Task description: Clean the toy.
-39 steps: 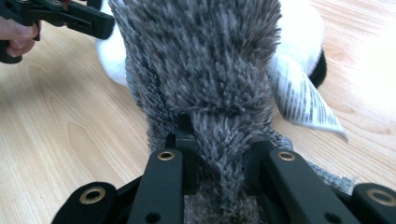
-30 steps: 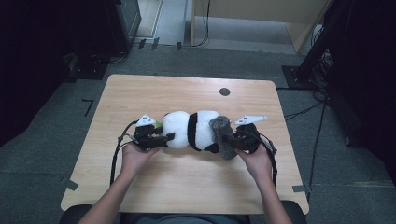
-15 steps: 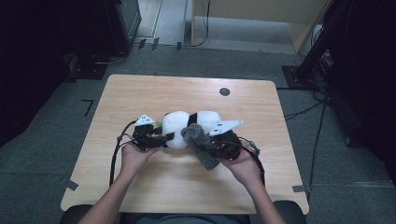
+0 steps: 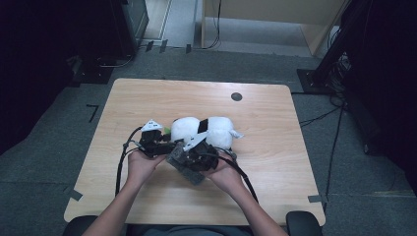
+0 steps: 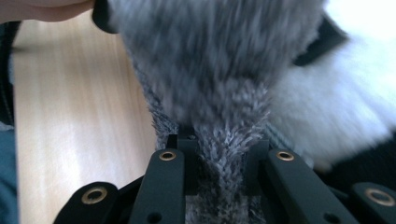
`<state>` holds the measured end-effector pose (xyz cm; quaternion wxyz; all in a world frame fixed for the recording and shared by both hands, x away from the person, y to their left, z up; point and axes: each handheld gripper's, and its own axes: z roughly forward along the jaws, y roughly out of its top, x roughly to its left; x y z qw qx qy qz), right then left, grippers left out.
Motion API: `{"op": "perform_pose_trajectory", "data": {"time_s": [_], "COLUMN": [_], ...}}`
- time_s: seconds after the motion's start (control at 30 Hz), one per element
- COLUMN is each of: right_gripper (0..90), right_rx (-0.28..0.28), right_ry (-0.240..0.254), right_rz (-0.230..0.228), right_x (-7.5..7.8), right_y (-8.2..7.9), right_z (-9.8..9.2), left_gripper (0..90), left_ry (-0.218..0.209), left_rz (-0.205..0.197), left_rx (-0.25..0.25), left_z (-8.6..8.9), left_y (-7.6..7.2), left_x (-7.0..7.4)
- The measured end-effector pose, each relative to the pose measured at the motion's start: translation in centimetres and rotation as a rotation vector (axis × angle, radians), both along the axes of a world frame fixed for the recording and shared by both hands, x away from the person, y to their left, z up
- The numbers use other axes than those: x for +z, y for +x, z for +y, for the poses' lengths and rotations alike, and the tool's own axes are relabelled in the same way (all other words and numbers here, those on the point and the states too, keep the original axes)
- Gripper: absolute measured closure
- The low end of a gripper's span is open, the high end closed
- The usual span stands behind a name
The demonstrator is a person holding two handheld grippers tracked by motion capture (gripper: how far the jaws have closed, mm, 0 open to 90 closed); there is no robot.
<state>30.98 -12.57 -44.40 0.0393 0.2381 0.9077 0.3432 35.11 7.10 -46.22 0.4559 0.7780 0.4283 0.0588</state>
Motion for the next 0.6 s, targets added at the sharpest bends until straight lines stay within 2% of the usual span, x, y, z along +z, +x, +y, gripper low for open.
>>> {"op": "perform_pose_trajectory", "data": {"time_s": [0.13, 0.27, 0.5, 0.6], "right_gripper": [75.9, 75.7, 75.7, 75.8], "right_rx": [-0.026, -0.035, -0.082, -0.124], "right_ry": [0.022, 0.037, 0.036, 0.063], "right_rz": [0.006, -0.012, -0.030, -0.055], "right_x": [-0.9, -1.4, -1.2, -1.0], "right_y": [0.9, 1.3, 0.9, 0.5], "right_z": [0.7, 0.6, -0.9, -2.1], "left_gripper": [45.5, 45.9, 45.8, 45.8], "left_ry": [0.001, 0.010, 0.040, 0.044], "left_rz": [0.001, -0.005, -0.022, -0.025], "left_rx": [0.002, 0.004, 0.002, 0.003], "left_z": [0.0, 0.0, -0.2, -0.2], "left_y": [0.0, 0.0, -0.1, -0.1], "left_x": [0.0, -0.1, -0.1, -0.1]}}
